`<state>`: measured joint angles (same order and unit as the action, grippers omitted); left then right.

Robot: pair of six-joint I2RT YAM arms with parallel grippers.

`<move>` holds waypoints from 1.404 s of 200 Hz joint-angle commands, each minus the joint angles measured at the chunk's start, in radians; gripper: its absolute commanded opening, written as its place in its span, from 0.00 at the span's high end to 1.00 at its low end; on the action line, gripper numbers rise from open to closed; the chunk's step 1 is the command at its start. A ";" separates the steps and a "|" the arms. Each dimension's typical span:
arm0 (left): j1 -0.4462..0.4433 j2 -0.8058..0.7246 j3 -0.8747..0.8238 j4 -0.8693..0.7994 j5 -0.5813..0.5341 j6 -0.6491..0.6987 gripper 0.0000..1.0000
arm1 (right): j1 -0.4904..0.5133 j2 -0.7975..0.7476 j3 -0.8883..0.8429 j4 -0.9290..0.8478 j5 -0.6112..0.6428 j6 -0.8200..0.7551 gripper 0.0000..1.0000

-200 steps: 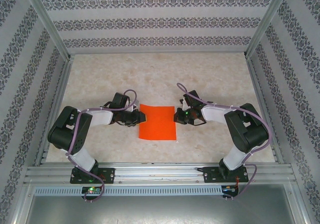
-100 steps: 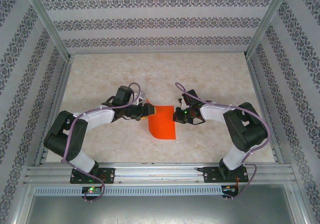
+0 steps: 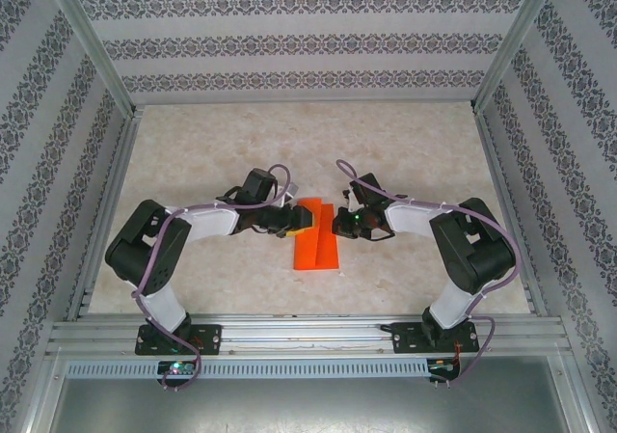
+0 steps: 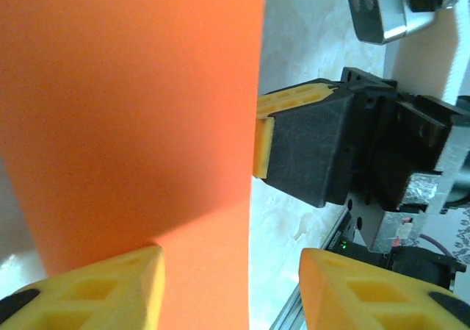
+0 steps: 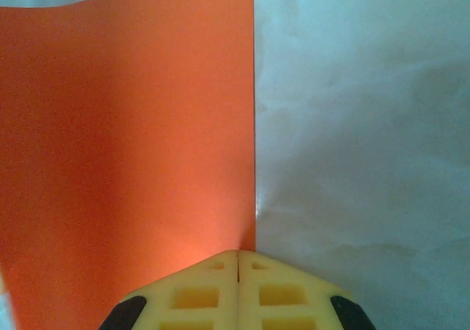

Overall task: Fold a paper plane with a square sheet of paper (fold left side to right side)
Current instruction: First fold in half a square sheet of paper at the center of the table.

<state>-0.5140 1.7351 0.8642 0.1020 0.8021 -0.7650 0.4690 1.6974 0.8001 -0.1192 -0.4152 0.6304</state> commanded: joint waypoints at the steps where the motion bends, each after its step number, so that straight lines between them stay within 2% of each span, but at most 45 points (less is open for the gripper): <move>1: -0.017 0.025 0.033 0.017 -0.013 0.004 0.57 | 0.010 0.002 -0.025 -0.005 0.023 0.013 1.00; 88: -0.026 0.060 0.049 -0.019 -0.062 0.014 0.92 | 0.000 -0.090 -0.044 0.050 0.016 0.035 0.99; 113: -0.028 0.061 0.048 -0.017 -0.066 0.011 0.96 | -0.031 -0.152 -0.067 0.045 0.024 0.027 0.90; 130: -0.028 0.061 0.050 -0.018 -0.066 0.010 0.97 | -0.057 -0.195 -0.093 0.062 0.001 0.008 0.79; 167: -0.030 0.062 0.055 -0.019 -0.061 0.011 0.98 | -0.085 -0.220 -0.149 0.219 -0.208 0.031 0.48; 185: -0.031 0.063 0.056 -0.019 -0.060 0.012 0.98 | -0.075 -0.185 -0.154 0.284 -0.278 0.051 0.42; 233: -0.035 0.066 0.063 -0.021 -0.056 0.012 0.98 | -0.039 -0.080 -0.149 0.416 -0.316 0.112 0.46; 260: -0.037 0.066 0.064 -0.022 -0.056 0.013 0.98 | -0.024 -0.043 -0.139 0.441 -0.326 0.125 0.53; 281: -0.037 0.067 0.065 -0.023 -0.057 0.015 0.98 | -0.015 -0.033 -0.136 0.446 -0.327 0.130 0.63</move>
<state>-0.5369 1.7863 0.9058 0.0967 0.7471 -0.7605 0.4412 1.6493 0.6582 0.2726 -0.7094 0.7429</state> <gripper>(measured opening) 0.056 0.411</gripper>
